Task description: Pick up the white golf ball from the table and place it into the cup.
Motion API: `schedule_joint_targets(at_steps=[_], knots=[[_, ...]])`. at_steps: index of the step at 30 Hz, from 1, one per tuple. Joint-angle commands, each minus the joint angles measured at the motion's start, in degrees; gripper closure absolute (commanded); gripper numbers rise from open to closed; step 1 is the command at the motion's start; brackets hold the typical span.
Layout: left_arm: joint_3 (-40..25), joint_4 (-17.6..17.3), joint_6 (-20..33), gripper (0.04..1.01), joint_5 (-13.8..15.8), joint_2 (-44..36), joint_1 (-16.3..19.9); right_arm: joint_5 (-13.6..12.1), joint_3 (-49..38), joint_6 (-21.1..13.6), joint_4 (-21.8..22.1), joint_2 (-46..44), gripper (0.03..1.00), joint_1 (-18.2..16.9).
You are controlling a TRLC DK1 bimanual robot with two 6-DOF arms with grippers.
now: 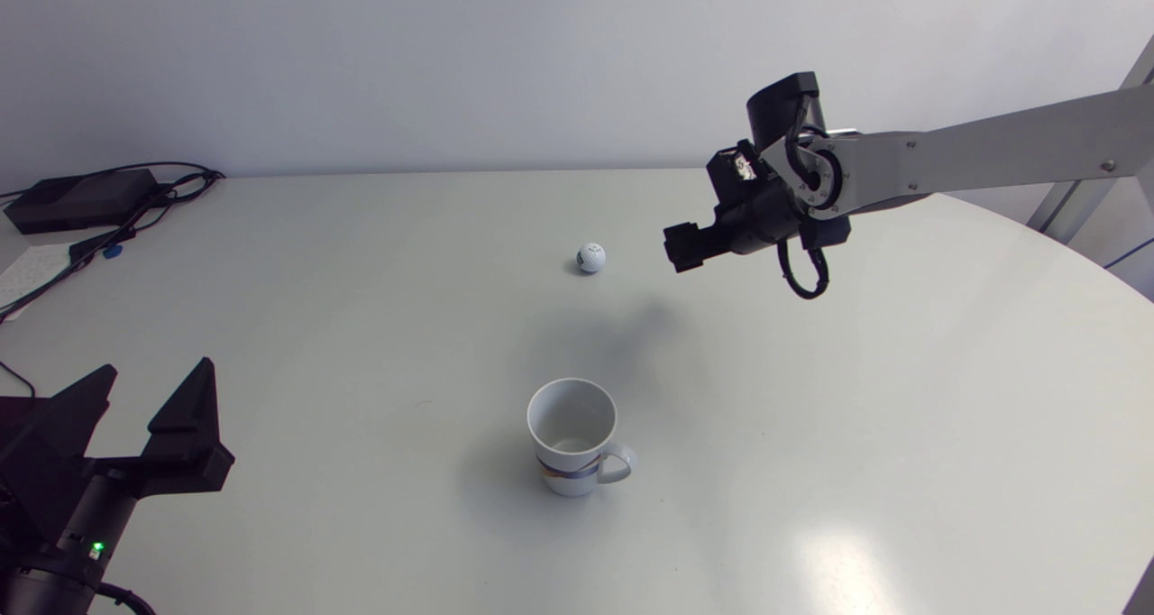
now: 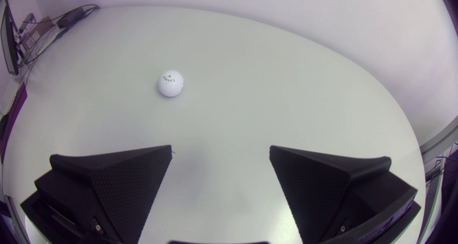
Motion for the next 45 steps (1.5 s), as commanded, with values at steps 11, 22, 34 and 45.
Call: schedule_joint_targets(at_steps=[11,22,34,45], knots=[[-1.3,0.8,-0.8,0.051,-0.1,-0.9,0.4,-2.1,8.3,-2.4,-0.8,8.3,0.074,3.1],[-1.3,0.8,-0.8,0.051,-0.1,-1.0,0.4,-2.0,13.0,-2.8,-2.5,12.1,0.074,4.4],[-1.3,0.8,-0.8,0.051,-0.1,-1.0,0.4,-0.8,12.9,-1.8,-1.9,12.9,0.075,5.8],[-1.3,0.8,-0.8,0.051,-0.1,-0.9,0.4,-0.5,20.9,-2.5,-4.1,18.8,0.075,6.7]])
